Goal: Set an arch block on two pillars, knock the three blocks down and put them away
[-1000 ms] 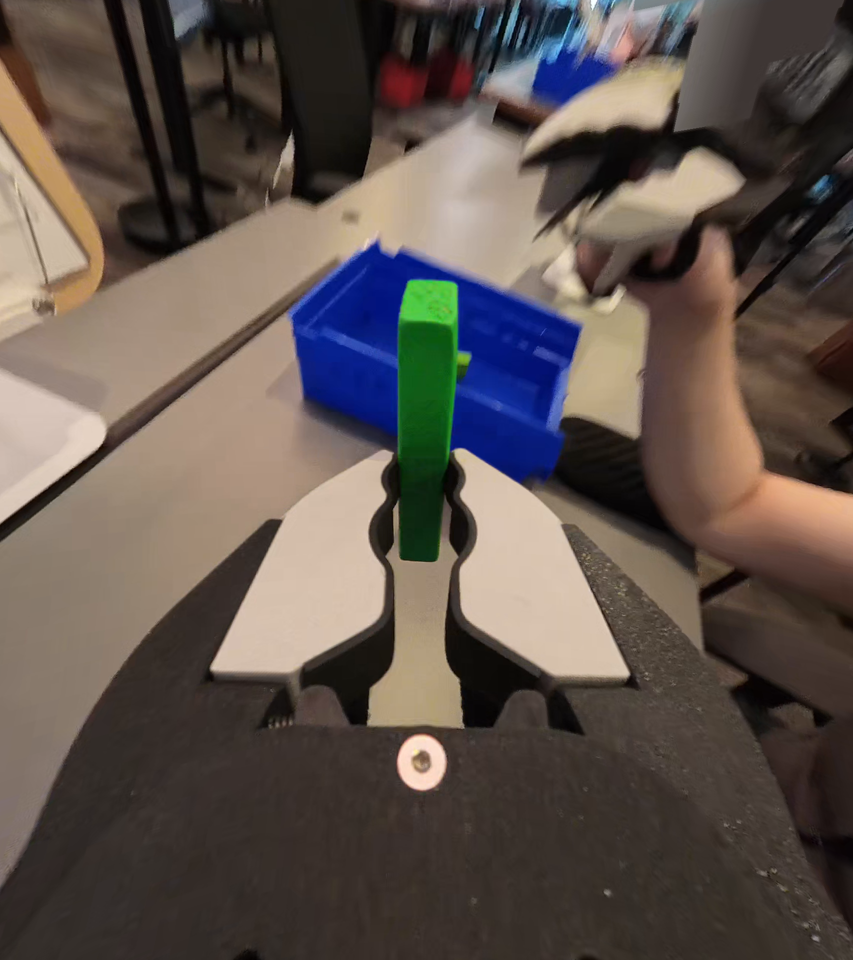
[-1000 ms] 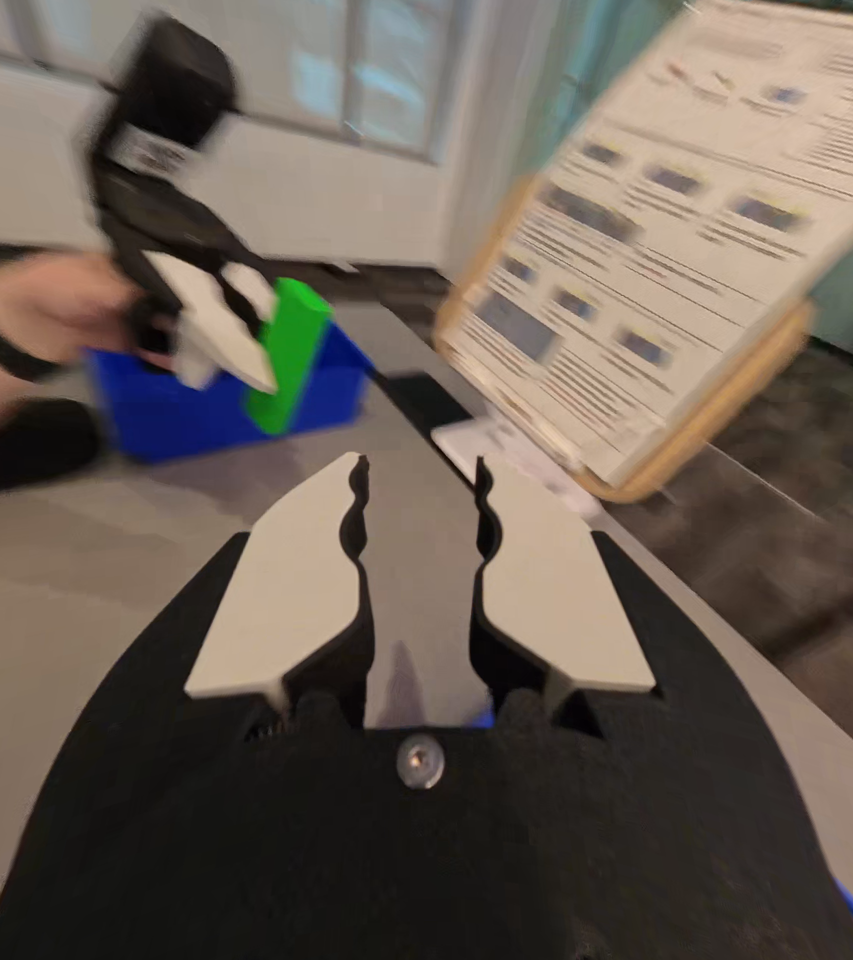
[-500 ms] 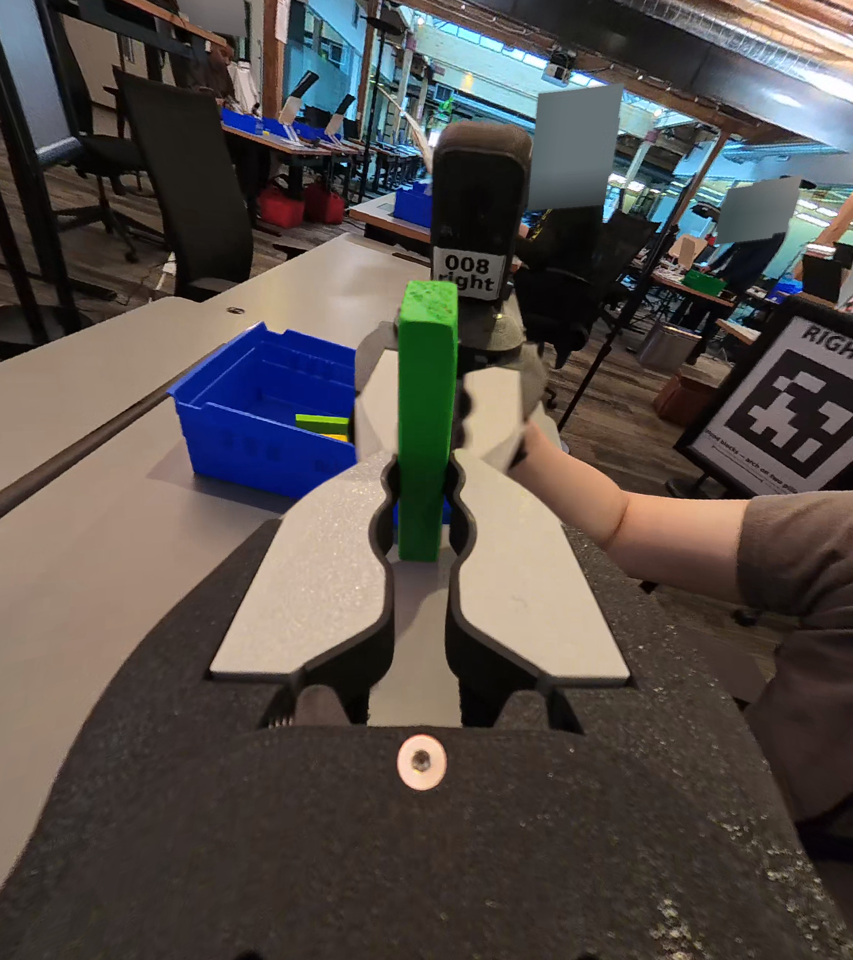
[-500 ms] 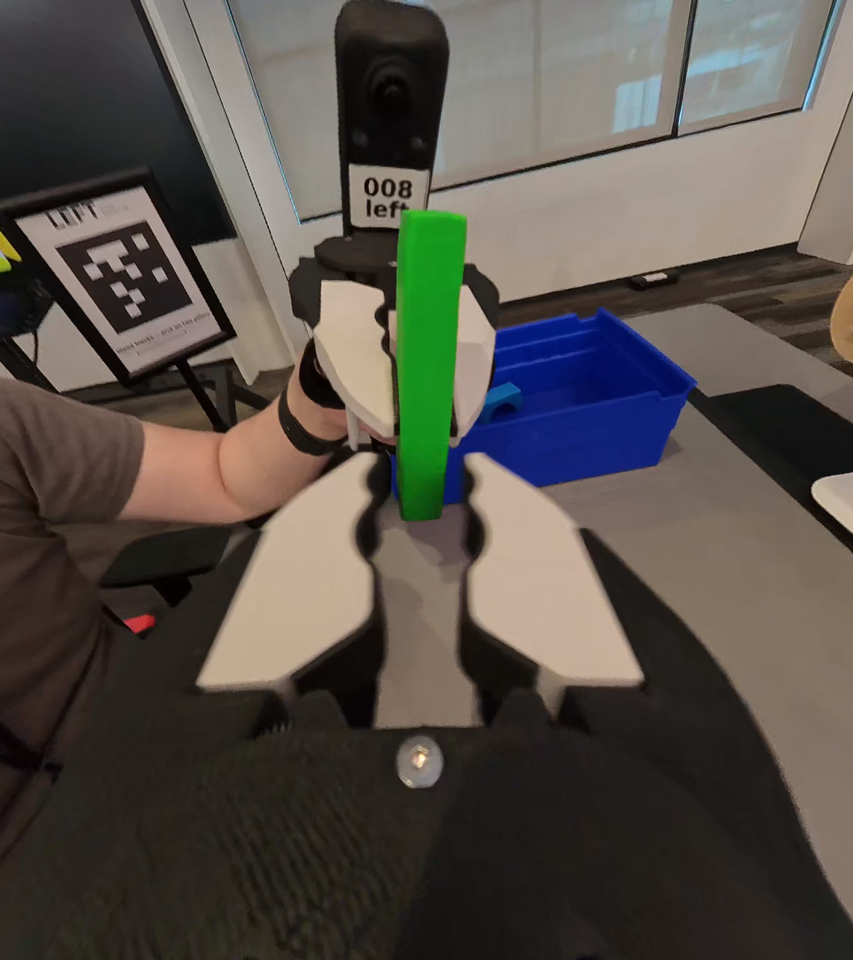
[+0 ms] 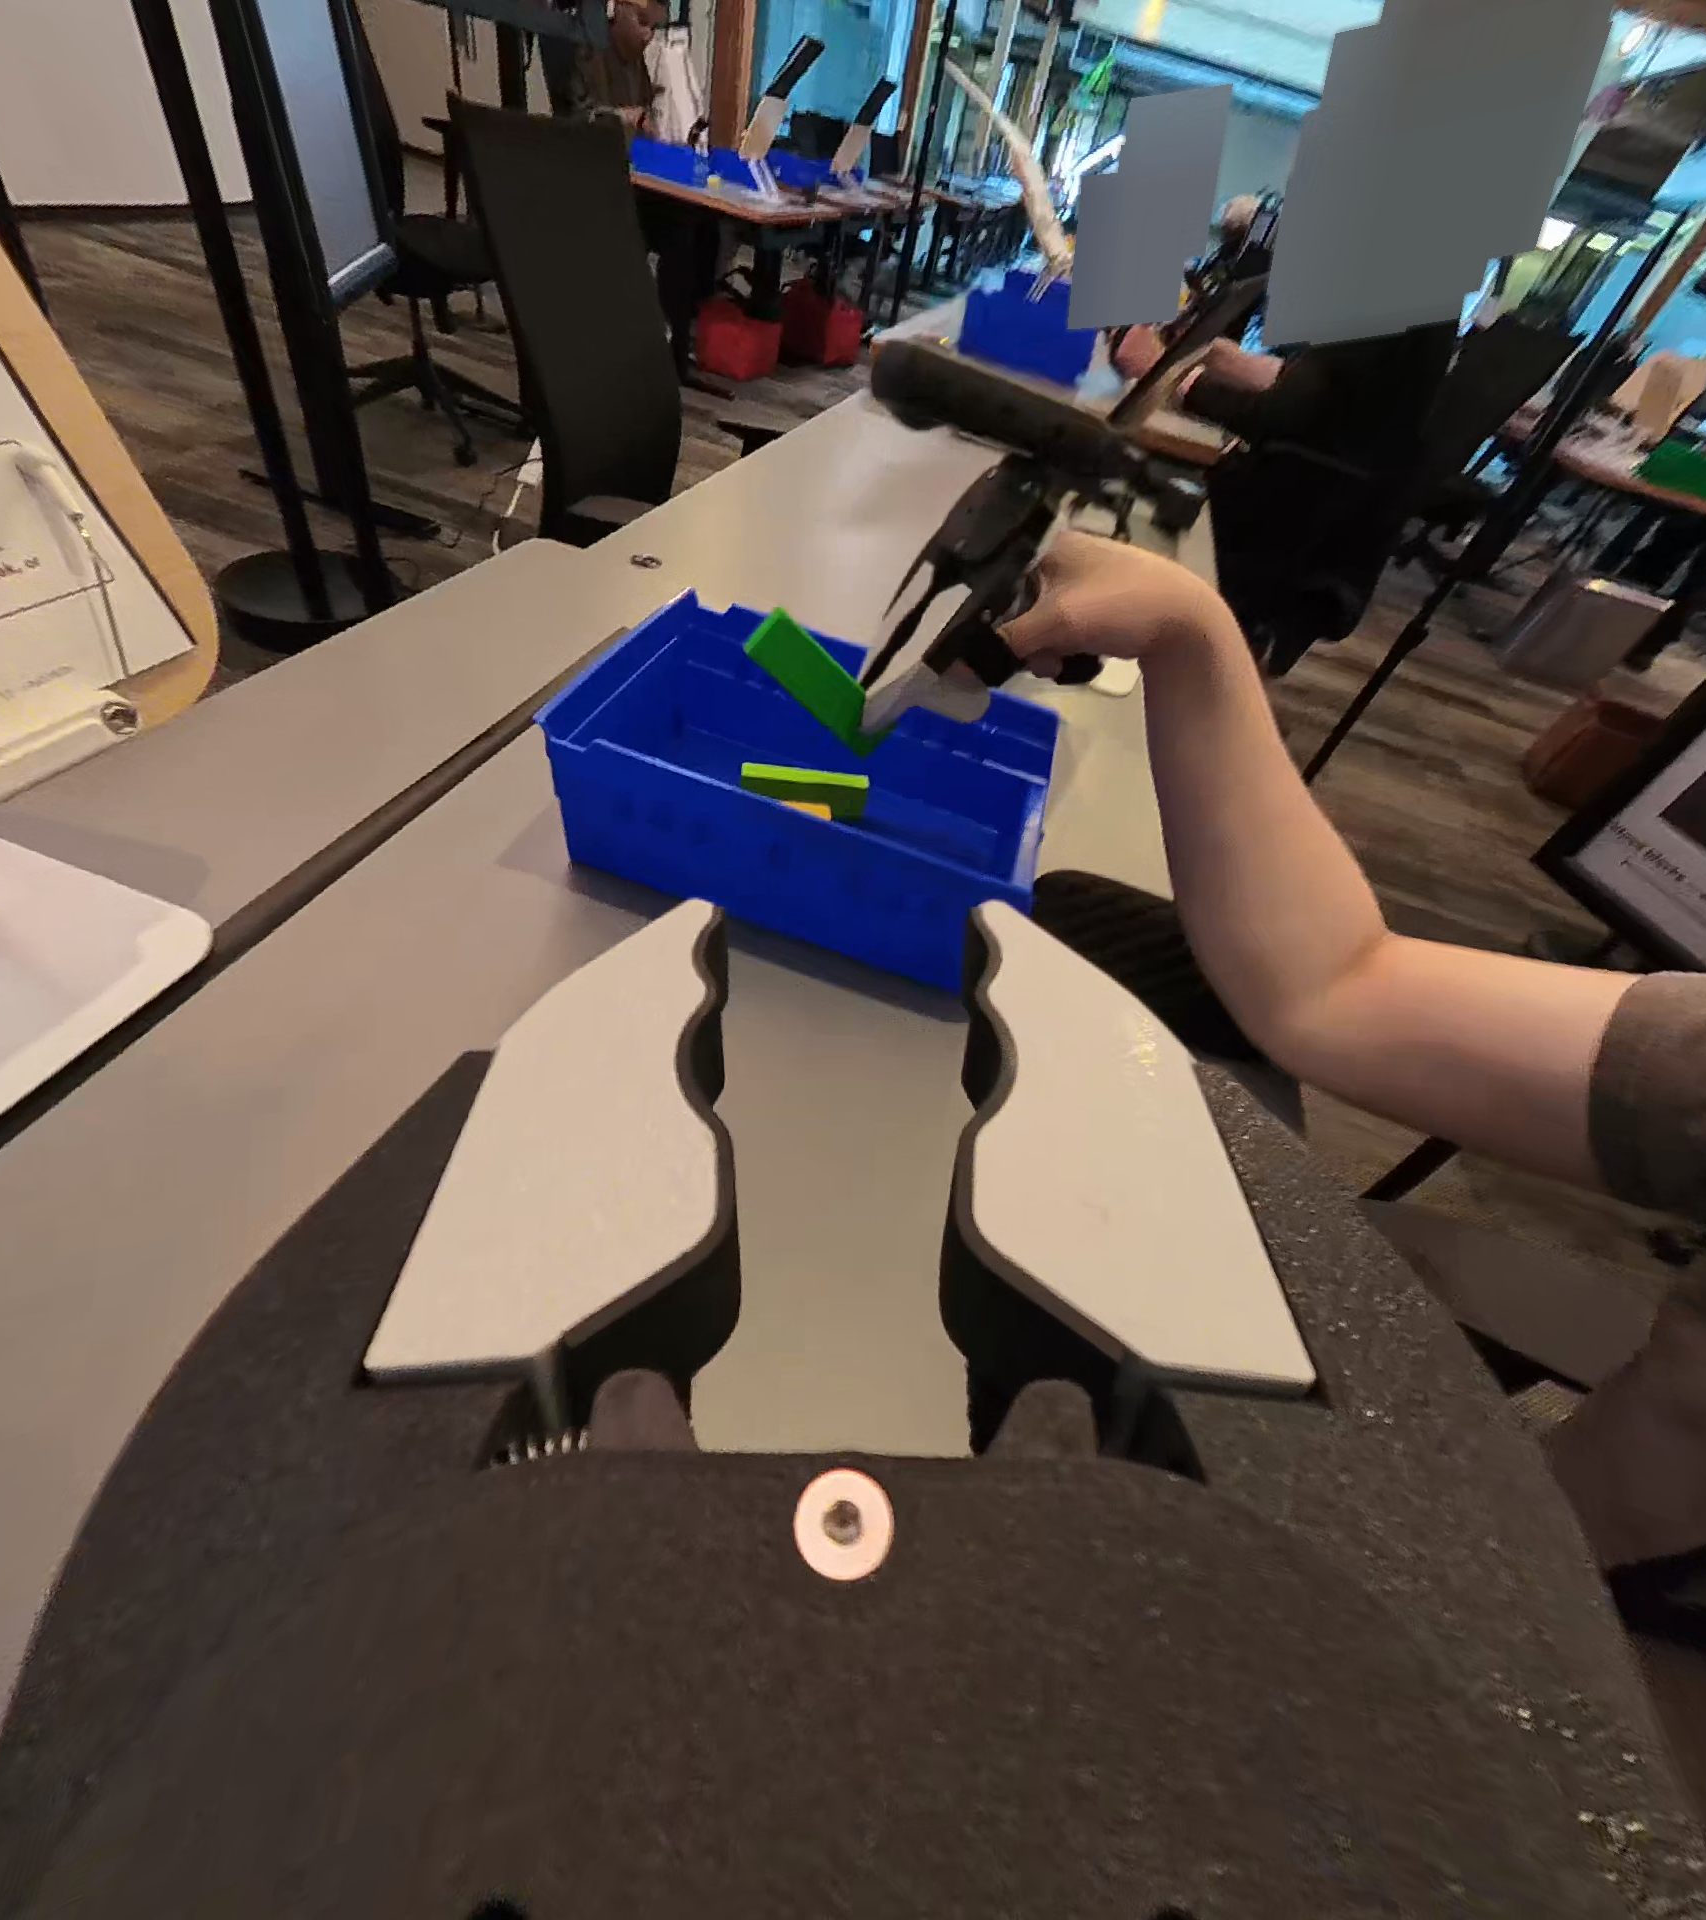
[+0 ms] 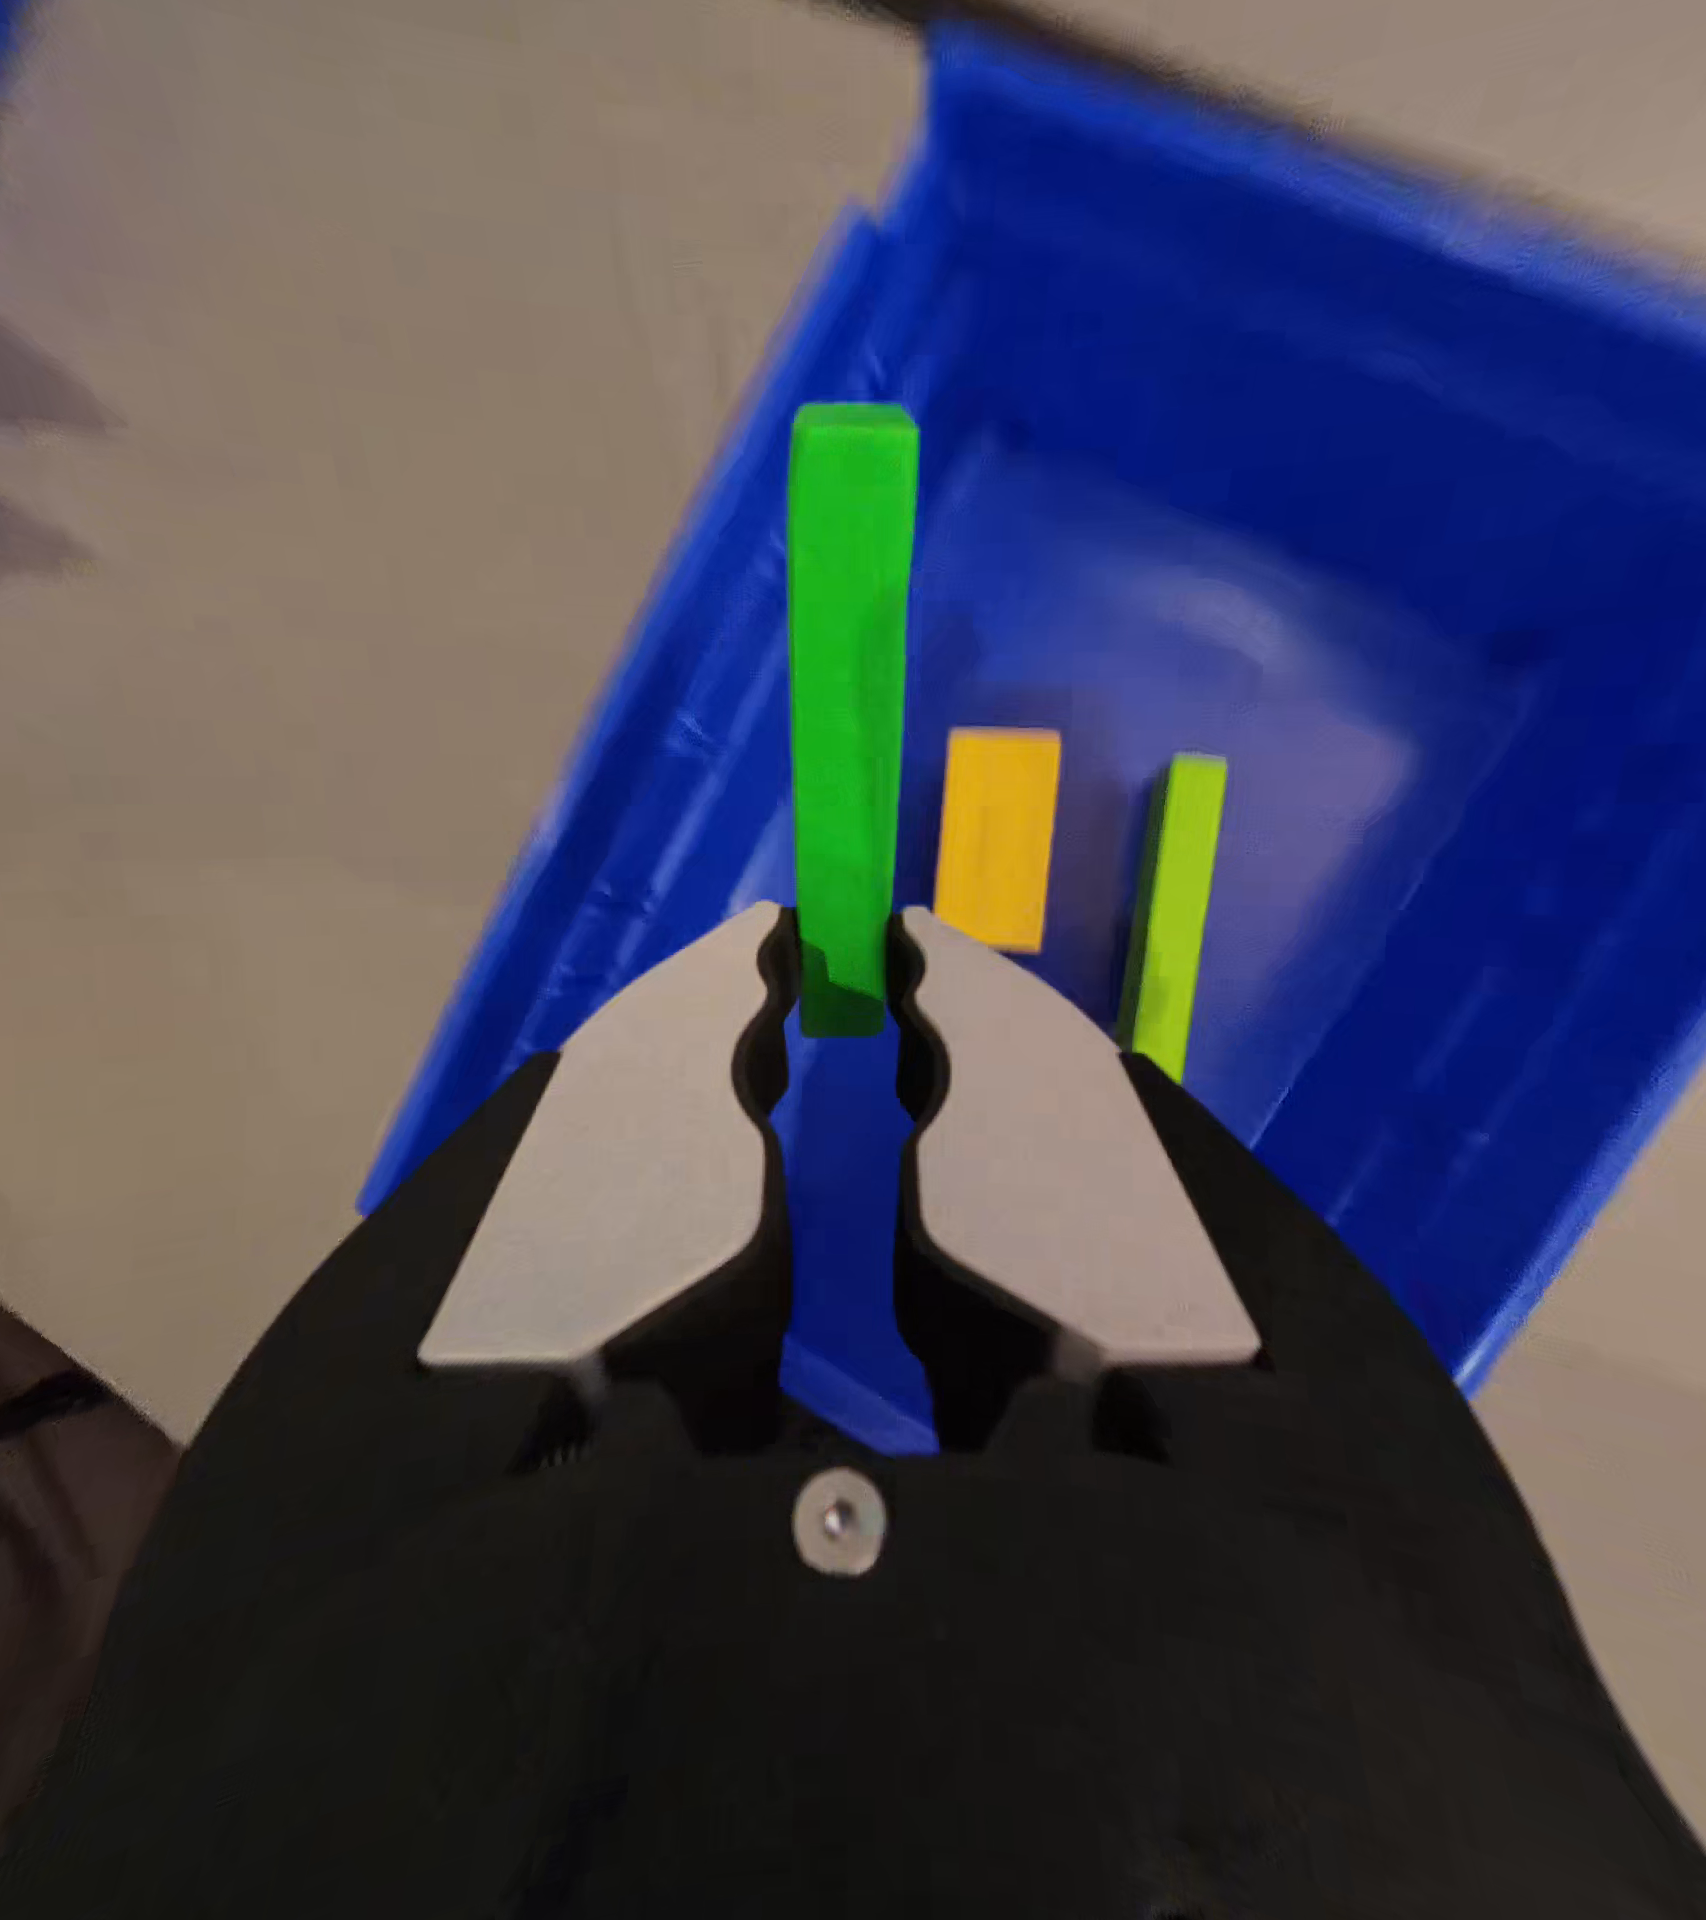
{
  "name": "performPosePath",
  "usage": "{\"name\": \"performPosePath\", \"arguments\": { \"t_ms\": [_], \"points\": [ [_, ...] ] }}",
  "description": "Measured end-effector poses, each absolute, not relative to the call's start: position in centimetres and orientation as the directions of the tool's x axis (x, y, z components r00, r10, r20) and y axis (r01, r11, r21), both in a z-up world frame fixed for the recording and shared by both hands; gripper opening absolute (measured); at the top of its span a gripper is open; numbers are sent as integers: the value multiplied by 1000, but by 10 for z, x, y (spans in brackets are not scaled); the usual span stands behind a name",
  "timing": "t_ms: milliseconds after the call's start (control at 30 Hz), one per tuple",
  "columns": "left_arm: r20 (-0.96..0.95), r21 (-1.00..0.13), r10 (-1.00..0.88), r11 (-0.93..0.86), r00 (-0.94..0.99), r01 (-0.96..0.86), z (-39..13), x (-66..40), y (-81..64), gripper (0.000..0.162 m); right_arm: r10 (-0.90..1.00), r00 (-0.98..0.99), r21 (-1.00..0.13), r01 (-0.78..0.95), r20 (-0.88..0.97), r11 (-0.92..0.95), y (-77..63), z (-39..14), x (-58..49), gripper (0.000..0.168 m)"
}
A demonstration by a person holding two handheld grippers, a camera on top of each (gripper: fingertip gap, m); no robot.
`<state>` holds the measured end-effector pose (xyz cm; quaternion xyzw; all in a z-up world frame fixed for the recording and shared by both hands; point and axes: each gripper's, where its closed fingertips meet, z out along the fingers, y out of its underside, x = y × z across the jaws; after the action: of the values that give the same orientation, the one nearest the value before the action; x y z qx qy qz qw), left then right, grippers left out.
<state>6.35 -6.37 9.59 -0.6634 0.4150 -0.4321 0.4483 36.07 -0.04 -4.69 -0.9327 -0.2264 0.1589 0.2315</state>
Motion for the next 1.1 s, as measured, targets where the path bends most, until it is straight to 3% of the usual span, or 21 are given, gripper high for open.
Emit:
{"name": "performPosePath", "arguments": {
  "t_ms": [67,200,700,800,900,1000,1100],
  "points": [
    [163,-952,-940,-230,300,-201,93,63,-65,41,460,858,-396,350,-228,-849,-2,-74,372,17],
    [110,-945,-946,-195,306,-264,86,67,-70,40,379,924,-237,360,-40,-902,2,-106,413,17],
    [53,-925,-935,-178,351,-335,78,62,-66,40,338,941,-101,333,-34,-937,-2,-132,415,24],
    [19,-927,-913,-169,408,-334,86,44,-59,41,342,940,-222,334,2,-916,4,-104,419,27],
    [-66,-930,-825,-153,561,-334,99,5,-41,42,339,936,-461,343,94,-818,16,-51,429,28],
    [-132,-950,-714,-107,687,-294,120,-39,-30,49,265,921,-726,387,284,-568,30,19,451,32],
    [-135,-973,-634,-61,762,-224,139,-74,-29,49,224,942,-884,316,249,-346,24,63,458,49]
  ]
}}
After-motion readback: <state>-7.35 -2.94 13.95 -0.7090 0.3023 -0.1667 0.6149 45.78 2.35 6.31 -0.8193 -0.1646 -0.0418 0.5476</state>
